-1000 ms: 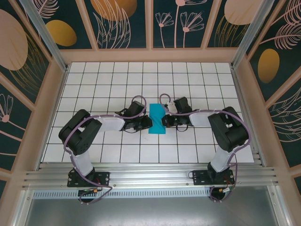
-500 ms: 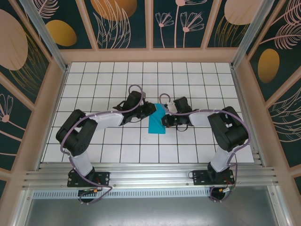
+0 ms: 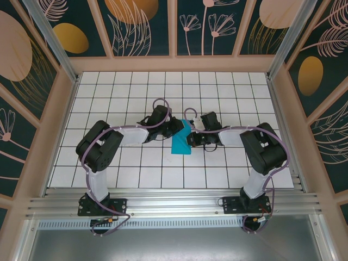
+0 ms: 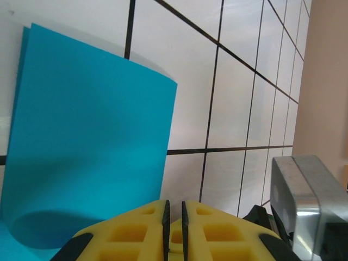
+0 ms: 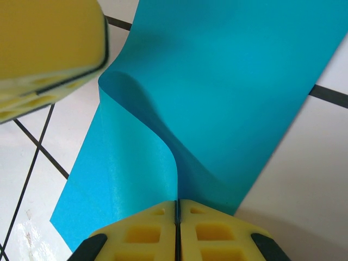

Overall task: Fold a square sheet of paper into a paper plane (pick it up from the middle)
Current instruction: Fold the triangle a second time at the center of the table.

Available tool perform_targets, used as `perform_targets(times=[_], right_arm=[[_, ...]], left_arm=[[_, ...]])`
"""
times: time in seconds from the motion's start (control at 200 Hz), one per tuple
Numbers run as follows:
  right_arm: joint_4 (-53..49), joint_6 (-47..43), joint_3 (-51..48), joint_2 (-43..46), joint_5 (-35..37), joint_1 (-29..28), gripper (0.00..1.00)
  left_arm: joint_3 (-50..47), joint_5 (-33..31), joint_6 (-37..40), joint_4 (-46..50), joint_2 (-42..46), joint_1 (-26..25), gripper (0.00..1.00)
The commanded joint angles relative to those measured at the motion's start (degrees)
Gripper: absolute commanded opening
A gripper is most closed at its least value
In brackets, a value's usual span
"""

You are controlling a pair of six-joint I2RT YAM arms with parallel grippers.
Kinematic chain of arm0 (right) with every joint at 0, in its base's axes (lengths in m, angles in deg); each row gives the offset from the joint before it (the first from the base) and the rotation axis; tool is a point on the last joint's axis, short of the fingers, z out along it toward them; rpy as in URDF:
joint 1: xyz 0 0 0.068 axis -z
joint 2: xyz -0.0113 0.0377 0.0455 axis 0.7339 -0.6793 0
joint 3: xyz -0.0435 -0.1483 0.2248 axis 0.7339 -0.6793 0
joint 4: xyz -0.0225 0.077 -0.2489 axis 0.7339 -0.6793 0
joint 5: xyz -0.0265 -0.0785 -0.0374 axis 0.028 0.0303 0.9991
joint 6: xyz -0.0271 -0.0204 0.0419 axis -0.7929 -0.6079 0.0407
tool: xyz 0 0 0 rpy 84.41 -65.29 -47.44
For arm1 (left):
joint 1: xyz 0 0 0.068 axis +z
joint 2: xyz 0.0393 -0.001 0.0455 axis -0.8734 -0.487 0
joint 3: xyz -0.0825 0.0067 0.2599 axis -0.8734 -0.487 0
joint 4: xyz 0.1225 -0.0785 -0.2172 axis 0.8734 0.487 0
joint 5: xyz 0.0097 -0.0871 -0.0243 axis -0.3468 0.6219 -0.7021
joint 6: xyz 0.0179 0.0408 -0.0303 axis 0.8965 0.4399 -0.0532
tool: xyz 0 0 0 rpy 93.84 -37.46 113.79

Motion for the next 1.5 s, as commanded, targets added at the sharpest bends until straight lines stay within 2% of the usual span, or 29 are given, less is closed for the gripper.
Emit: perform_targets(times=[0.0, 0.881, 1.186, 1.266, 1.311, 1.406, 1.496], right_arm=[[-1.6, -0.9, 0.1, -2.6, 1.7, 0.1, 0.10], [-2.6, -0.1, 1.7, -2.4, 1.4, 0.1, 0.12], [-5.1, 3.2, 3.5, 3.0, 2.5, 0.3, 0.21], [-6.4, 4.7, 3.6, 6.7, 3.9, 0.6, 0.31], [-7.5, 5.3, 3.7, 8.1, 4.1, 0.6, 0.33], [-8.2, 7.2, 2.9, 10.9, 3.4, 0.7, 0.35], [-6.7, 9.8, 1.2, 13.5, -0.9, 0.3, 0.37]], left_arm=[[1.0, 1.1, -0.7, 0.2, -1.9, 0.1, 0.17], [-3.5, -3.3, 1.2, 3.3, -5.9, -0.2, 0.13], [-5.8, -4.7, 2.0, 4.0, -5.8, -0.6, 0.12], [-5.9, -4.9, 2.4, 4.4, -5.6, -0.6, 0.12], [-5.9, -4.9, 2.5, 4.4, -5.7, -0.6, 0.12], [-5.7, -4.9, 2.5, 4.3, -5.6, -0.5, 0.12], [-5.6, -5.1, 2.7, 4.4, -5.6, -0.6, 0.11]])
